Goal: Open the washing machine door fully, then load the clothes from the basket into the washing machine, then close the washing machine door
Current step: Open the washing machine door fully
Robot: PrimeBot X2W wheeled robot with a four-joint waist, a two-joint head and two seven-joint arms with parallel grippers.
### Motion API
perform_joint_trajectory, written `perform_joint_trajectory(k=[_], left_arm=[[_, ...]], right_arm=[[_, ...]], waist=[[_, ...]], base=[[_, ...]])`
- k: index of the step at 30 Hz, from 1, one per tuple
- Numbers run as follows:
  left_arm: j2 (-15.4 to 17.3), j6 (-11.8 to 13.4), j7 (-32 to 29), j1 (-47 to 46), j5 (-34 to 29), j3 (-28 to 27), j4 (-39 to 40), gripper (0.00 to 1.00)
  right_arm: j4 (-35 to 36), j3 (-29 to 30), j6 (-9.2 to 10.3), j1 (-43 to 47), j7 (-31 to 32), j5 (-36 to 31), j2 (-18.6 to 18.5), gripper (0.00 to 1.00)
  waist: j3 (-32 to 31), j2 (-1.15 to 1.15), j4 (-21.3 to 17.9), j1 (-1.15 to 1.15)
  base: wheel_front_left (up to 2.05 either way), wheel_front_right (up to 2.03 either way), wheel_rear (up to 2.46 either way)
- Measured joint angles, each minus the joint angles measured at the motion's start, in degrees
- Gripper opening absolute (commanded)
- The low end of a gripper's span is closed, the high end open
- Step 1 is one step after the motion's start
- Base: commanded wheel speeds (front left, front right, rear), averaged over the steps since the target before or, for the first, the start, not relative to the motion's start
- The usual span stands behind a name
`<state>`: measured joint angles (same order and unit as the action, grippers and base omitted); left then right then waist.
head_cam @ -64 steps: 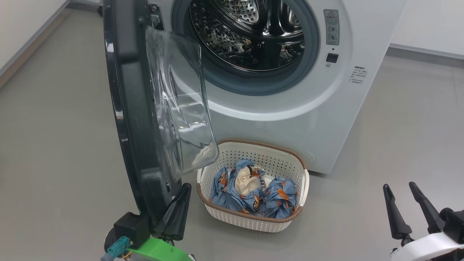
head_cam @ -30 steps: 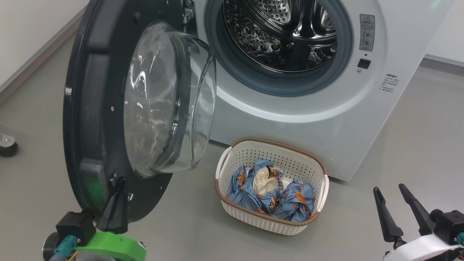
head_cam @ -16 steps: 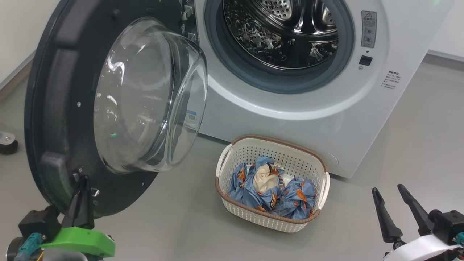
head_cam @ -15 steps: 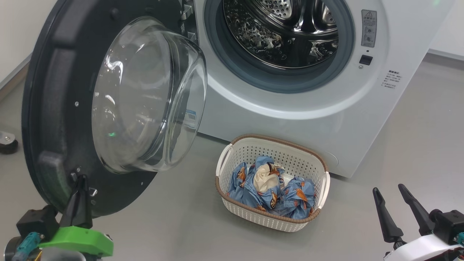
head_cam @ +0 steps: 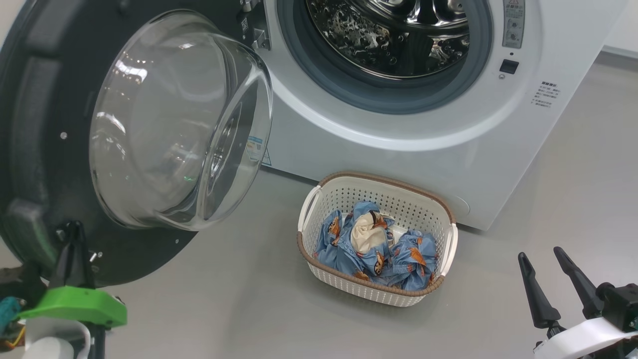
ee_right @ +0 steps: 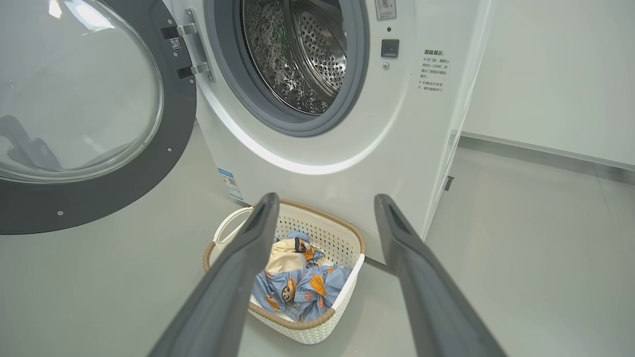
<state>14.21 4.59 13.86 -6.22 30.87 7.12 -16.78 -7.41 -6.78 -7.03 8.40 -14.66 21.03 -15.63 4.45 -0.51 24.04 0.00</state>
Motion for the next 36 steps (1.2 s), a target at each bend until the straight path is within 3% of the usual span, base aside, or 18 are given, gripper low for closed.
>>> perform_joint_trajectory(k=[25, 36], left_arm=[[1.9, 1.1, 0.4, -11.1, 1.0, -6.8, -11.6, 0.0], [4.2, 1.1, 0.4, -15.6, 1.0, -9.2, -17.9, 0.0]], right_arm=[[0.9, -0.8, 0.0, -3.6, 0.0, 0.0, -2.4, 1.0], [1.0, -1.6, 0.0, -5.5, 0.0, 0.0, -2.9, 1.0]], waist=[[5.8, 0.0, -1.0, 0.0], [8.0, 0.0, -2.7, 0.0]], base=[[0.0, 0.0, 0.0], [0.0, 0.0, 0.0]])
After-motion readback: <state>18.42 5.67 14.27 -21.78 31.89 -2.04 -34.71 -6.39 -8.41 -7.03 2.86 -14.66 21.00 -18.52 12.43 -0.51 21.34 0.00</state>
